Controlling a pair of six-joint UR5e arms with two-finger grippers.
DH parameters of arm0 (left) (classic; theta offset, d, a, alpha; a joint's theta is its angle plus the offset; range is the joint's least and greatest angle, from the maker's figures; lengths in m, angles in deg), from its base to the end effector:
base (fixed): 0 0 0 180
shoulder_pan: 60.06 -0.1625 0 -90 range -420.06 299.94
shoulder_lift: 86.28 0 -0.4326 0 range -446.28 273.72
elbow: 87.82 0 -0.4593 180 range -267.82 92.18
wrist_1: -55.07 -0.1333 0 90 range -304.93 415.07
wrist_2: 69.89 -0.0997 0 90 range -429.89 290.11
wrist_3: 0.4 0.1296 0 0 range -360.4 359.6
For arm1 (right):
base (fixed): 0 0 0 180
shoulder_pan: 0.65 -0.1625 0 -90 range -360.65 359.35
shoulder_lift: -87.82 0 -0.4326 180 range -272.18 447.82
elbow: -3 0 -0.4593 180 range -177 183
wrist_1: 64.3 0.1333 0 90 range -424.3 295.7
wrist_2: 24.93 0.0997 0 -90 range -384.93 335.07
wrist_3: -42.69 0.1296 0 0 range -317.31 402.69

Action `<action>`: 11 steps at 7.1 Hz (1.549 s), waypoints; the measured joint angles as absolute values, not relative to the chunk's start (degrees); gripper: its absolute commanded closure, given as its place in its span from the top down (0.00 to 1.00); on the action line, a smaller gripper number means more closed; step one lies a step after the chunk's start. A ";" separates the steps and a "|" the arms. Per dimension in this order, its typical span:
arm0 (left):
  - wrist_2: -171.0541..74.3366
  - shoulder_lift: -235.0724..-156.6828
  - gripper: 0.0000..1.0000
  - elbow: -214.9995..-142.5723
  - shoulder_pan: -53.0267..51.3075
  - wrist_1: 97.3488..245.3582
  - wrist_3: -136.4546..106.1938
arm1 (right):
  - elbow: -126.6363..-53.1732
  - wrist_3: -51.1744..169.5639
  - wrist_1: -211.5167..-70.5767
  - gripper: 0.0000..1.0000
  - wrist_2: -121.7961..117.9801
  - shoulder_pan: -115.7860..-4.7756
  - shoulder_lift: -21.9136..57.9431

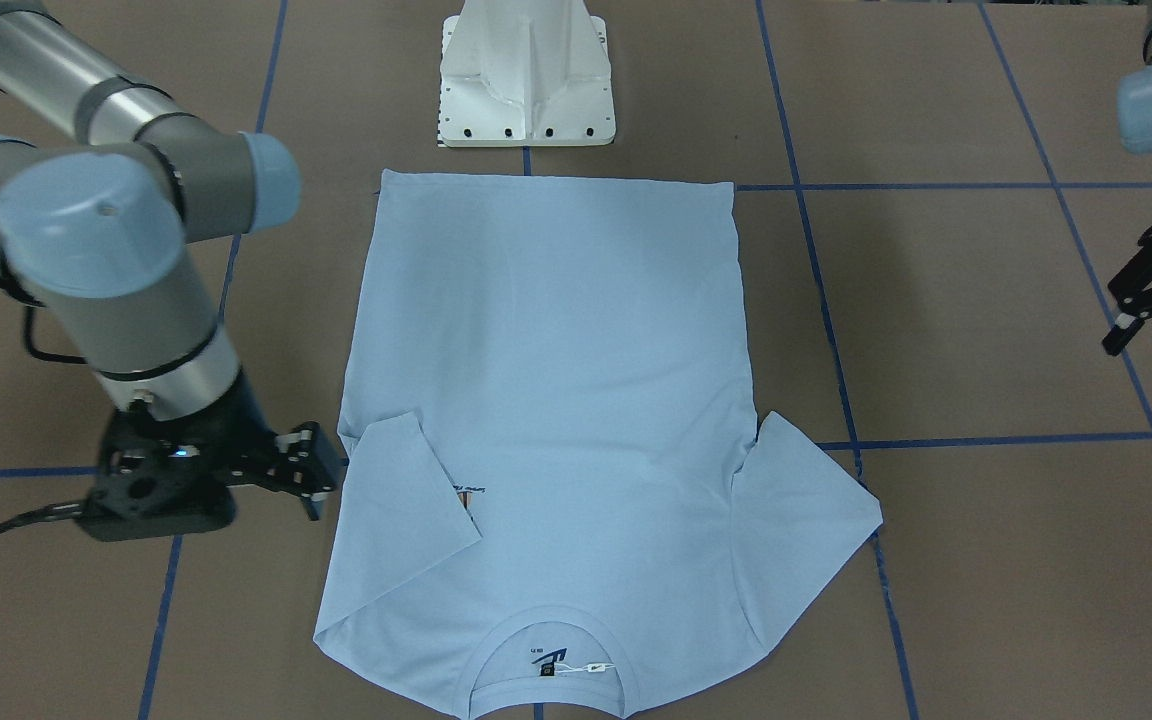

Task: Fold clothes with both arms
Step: 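Release the sleeve and withdraw the right gripper away from the shirt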

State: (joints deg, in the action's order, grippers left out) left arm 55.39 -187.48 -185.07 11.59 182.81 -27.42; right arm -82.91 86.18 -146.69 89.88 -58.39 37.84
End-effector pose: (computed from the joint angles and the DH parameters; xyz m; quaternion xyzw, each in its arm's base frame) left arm 0.1533 -0.6478 0.4175 0.3110 0.4197 0.0788 0.8491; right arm -0.3621 -0.7215 0.2409 0.1634 -0.3799 0.0095 0.9104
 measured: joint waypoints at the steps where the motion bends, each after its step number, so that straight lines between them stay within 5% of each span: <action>1: 52.98 -191.28 0.83 -182.00 7.65 182.84 -32.25 | -85.84 79.18 -147.20 1.00 94.86 -63.00 33.62; 2: 51.41 -195.23 0.61 -177.77 4.93 182.88 -35.27 | -87.32 71.66 -147.27 1.00 99.20 -67.50 29.66; 3: 49.85 -198.07 0.52 -174.25 2.91 183.08 -38.28 | -87.82 64.33 -147.21 1.00 103.08 -71.87 26.12; 11: 34.80 -204.22 0.37 -155.74 -7.93 195.07 -50.93 | -88.09 54.39 -146.44 1.00 108.00 -78.87 19.19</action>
State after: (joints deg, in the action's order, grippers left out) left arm 34.80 -204.22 -155.74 -7.93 195.07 -50.93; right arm -88.09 54.39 -146.44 108.00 -78.87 19.19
